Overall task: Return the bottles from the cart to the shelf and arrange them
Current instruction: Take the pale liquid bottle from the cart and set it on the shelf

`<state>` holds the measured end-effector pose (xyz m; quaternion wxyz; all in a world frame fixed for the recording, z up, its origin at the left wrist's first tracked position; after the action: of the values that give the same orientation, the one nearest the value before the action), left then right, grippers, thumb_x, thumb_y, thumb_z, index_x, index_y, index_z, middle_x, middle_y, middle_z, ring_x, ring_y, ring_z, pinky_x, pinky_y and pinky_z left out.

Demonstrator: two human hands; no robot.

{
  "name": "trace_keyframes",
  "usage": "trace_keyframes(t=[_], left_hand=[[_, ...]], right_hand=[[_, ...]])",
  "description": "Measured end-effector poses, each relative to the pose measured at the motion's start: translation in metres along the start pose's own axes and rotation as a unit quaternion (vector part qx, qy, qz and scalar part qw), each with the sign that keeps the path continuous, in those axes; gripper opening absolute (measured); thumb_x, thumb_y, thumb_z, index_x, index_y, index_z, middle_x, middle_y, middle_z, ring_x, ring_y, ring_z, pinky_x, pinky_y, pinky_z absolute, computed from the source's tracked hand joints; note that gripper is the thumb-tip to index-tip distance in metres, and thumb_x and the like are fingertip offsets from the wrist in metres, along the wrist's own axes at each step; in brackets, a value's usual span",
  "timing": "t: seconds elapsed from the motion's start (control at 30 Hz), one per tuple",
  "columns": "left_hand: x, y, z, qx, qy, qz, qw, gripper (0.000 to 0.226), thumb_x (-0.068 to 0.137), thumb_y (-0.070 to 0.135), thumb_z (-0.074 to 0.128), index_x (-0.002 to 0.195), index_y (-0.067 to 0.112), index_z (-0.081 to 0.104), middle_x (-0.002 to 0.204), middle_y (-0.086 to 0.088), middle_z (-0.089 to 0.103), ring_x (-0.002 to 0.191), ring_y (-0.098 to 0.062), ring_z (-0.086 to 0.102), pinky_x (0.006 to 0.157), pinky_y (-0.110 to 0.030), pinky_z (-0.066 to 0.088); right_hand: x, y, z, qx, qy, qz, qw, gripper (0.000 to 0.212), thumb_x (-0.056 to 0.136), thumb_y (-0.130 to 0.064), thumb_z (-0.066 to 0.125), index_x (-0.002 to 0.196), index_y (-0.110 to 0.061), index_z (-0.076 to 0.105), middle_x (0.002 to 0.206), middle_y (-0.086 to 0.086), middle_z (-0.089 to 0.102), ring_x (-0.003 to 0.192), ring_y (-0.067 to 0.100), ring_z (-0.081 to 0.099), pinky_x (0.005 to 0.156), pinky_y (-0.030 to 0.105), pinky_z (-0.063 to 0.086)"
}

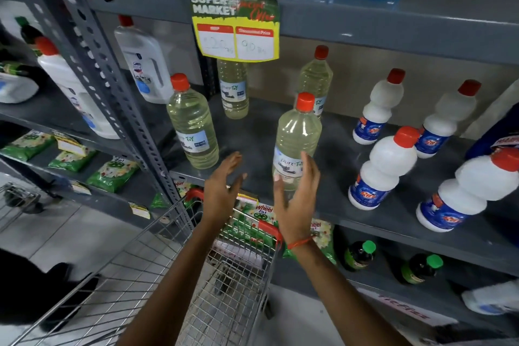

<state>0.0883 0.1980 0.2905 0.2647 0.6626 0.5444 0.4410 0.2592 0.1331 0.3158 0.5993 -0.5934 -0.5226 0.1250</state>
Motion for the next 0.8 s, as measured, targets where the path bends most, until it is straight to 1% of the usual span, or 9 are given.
trace_keyframes(t=[0.1, 0.17, 0.23, 0.27, 0.37, 0.43, 0.53, 0.67, 0.8], left_hand=[[-0.011, -0.019, -0.047, 0.042, 0.137, -0.002, 0.990, 0.051, 0.085, 0.010, 0.063, 0.133, 0.011, 0.045, 0.133, -0.010, 0.055, 0.110, -0.011, 0.054, 0.090, -0.019, 0.048], [-0.007, -0.043, -0.075, 0.042, 0.201, -0.031, 0.978, 0.065, 0.080, 0.009, 0.068, 0.137, 0.010, 0.037, 0.140, -0.013, 0.047, 0.121, -0.016, 0.048, 0.100, -0.027, 0.046], [0.005, -0.076, -0.090, 0.042, 0.198, -0.100, 0.974, 0.083, 0.077, 0.012, 0.072, 0.144, 0.012, 0.023, 0.145, -0.016, 0.039, 0.130, -0.026, 0.042, 0.106, -0.046, 0.042], [0.013, -0.092, -0.091, 0.034, 0.172, -0.136, 0.975, 0.091, 0.077, 0.014, 0.073, 0.146, 0.014, 0.014, 0.148, -0.016, 0.037, 0.131, -0.028, 0.042, 0.107, -0.049, 0.040], [0.024, -0.109, -0.085, -0.010, 0.113, -0.183, 0.977, 0.105, 0.077, 0.014, 0.073, 0.147, 0.022, -0.004, 0.146, -0.016, 0.042, 0.127, -0.027, 0.049, 0.104, -0.042, 0.040], [0.023, -0.112, -0.089, -0.020, 0.142, -0.186, 0.972, 0.100, 0.077, 0.012, 0.073, 0.148, 0.020, 0.002, 0.140, -0.015, 0.049, 0.123, -0.027, 0.054, 0.095, -0.032, 0.039], [0.019, -0.110, -0.086, -0.030, 0.172, -0.173, 0.969, 0.092, 0.080, 0.010, 0.070, 0.147, 0.017, 0.008, 0.141, -0.013, 0.049, 0.125, -0.025, 0.052, 0.092, -0.026, 0.038], [0.017, -0.111, -0.079, -0.064, 0.224, -0.203, 0.951, 0.081, 0.083, 0.004, 0.066, 0.144, 0.015, 0.016, 0.136, -0.015, 0.054, 0.120, -0.028, 0.057, 0.091, -0.027, 0.044], [0.016, -0.112, -0.081, -0.059, 0.258, -0.210, 0.941, 0.076, 0.080, 0.004, 0.069, 0.140, 0.010, 0.022, 0.126, -0.018, 0.062, 0.113, -0.029, 0.061, 0.083, -0.022, 0.041]], right_hand=[[-0.010, -0.038, 0.044, 0.017, -0.054, -0.078, 0.995, 0.054, 0.092, -0.023, 0.049, 0.141, -0.008, 0.032, 0.143, 0.008, 0.036, 0.135, 0.011, 0.033, 0.115, 0.015, 0.027], [-0.011, -0.050, 0.084, 0.035, -0.113, -0.082, 0.990, 0.051, 0.093, -0.020, 0.047, 0.140, -0.004, 0.035, 0.142, 0.015, 0.040, 0.134, 0.010, 0.035, 0.114, 0.010, 0.025], [-0.006, -0.046, 0.129, 0.026, -0.166, -0.055, 0.984, 0.053, 0.095, -0.019, 0.049, 0.143, -0.005, 0.031, 0.146, 0.015, 0.038, 0.136, 0.012, 0.033, 0.114, 0.012, 0.023], [-0.001, -0.037, 0.152, 0.018, -0.191, -0.025, 0.981, 0.057, 0.094, -0.018, 0.051, 0.144, -0.004, 0.027, 0.149, 0.016, 0.034, 0.139, 0.017, 0.030, 0.116, 0.017, 0.022], [0.015, 0.009, 0.201, 0.004, -0.267, 0.100, 0.958, 0.071, 0.089, -0.011, 0.058, 0.147, 0.001, 0.017, 0.154, 0.021, 0.024, 0.144, 0.030, 0.023, 0.121, 0.037, 0.019], [0.020, 0.025, 0.219, 0.016, -0.297, 0.121, 0.947, 0.070, 0.087, -0.010, 0.062, 0.145, 0.000, 0.025, 0.149, 0.020, 0.037, 0.138, 0.031, 0.036, 0.118, 0.043, 0.028], [0.014, 0.035, 0.226, 0.029, -0.316, 0.124, 0.940, 0.062, 0.087, -0.008, 0.060, 0.142, -0.005, 0.031, 0.140, 0.017, 0.050, 0.130, 0.028, 0.047, 0.112, 0.039, 0.038], [0.016, 0.037, 0.227, 0.027, -0.309, 0.119, 0.943, 0.061, 0.088, -0.007, 0.060, 0.141, -0.005, 0.032, 0.141, 0.014, 0.049, 0.130, 0.025, 0.047, 0.104, 0.023, 0.033], [0.017, 0.038, 0.227, 0.031, -0.305, 0.108, 0.946, 0.059, 0.088, -0.006, 0.060, 0.140, -0.005, 0.033, 0.140, 0.015, 0.048, 0.130, 0.025, 0.045, 0.101, 0.020, 0.031]])
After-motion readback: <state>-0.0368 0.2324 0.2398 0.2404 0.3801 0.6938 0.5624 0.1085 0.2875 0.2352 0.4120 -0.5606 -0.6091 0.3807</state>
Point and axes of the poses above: each hand's wrist, its own x-axis towards the middle knuckle, its own z-axis out of the palm, y = z × x, the point moved 9 cm from there along x, towards the middle knuckle
